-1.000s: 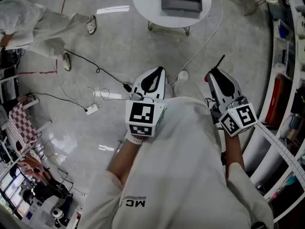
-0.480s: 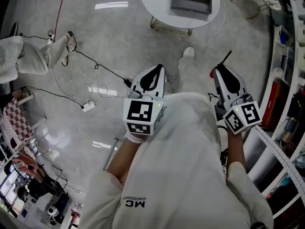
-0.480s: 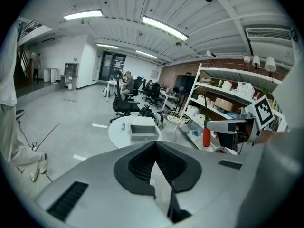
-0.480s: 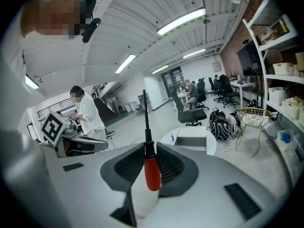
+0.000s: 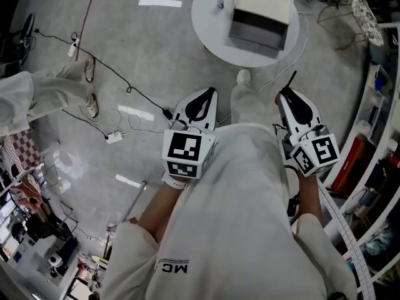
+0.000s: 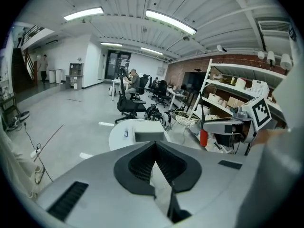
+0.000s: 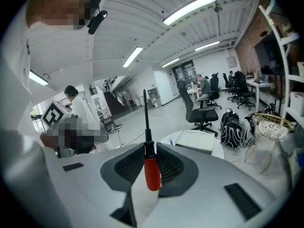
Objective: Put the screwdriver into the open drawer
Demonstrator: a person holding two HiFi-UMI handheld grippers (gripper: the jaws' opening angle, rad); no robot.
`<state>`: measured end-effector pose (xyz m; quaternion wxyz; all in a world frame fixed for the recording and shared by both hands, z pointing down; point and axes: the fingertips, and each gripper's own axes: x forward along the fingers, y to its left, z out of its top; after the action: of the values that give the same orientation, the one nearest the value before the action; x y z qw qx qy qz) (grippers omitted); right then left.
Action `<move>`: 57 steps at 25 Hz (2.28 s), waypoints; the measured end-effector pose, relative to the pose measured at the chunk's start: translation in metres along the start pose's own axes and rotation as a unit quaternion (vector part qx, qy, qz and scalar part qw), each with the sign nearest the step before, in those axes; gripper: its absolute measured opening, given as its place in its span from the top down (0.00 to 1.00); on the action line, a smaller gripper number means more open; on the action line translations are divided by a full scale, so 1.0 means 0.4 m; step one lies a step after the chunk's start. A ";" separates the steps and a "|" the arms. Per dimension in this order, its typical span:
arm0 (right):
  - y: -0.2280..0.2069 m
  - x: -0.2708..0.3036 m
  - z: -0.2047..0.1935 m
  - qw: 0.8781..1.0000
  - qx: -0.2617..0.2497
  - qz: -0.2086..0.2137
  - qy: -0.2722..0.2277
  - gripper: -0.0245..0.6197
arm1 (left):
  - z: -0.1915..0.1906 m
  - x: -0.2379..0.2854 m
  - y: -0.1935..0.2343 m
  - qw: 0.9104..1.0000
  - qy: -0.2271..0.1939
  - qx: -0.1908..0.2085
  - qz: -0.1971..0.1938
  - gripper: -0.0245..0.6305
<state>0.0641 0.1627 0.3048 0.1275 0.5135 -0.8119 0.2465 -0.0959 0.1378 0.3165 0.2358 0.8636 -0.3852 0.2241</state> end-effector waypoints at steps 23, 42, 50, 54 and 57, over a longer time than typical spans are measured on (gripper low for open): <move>-0.312 0.350 0.128 0.985 -0.069 0.107 0.114 0.76 | 0.184 0.356 0.071 0.993 0.026 -0.067 0.097 0.95; -0.351 0.516 0.019 0.974 -0.097 0.091 0.184 0.76 | 0.119 0.453 0.143 0.988 0.032 -0.105 0.106 0.95; -0.370 0.593 -0.070 0.966 -0.107 0.093 0.215 0.76 | 0.065 0.500 0.179 0.988 0.044 -0.105 0.104 0.95; -0.387 0.629 -0.118 0.962 -0.112 0.089 0.232 0.76 | 0.035 0.527 0.191 0.988 0.052 -0.103 0.102 0.95; -0.400 0.657 -0.156 0.958 -0.114 0.083 0.248 0.76 | 0.008 0.548 0.198 0.988 0.060 -0.103 0.099 0.95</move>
<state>0.0889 -0.0629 0.5216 0.3615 0.3490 -0.8174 0.2819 -0.0243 -0.0336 0.4573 0.3229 0.7771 -0.4752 0.2571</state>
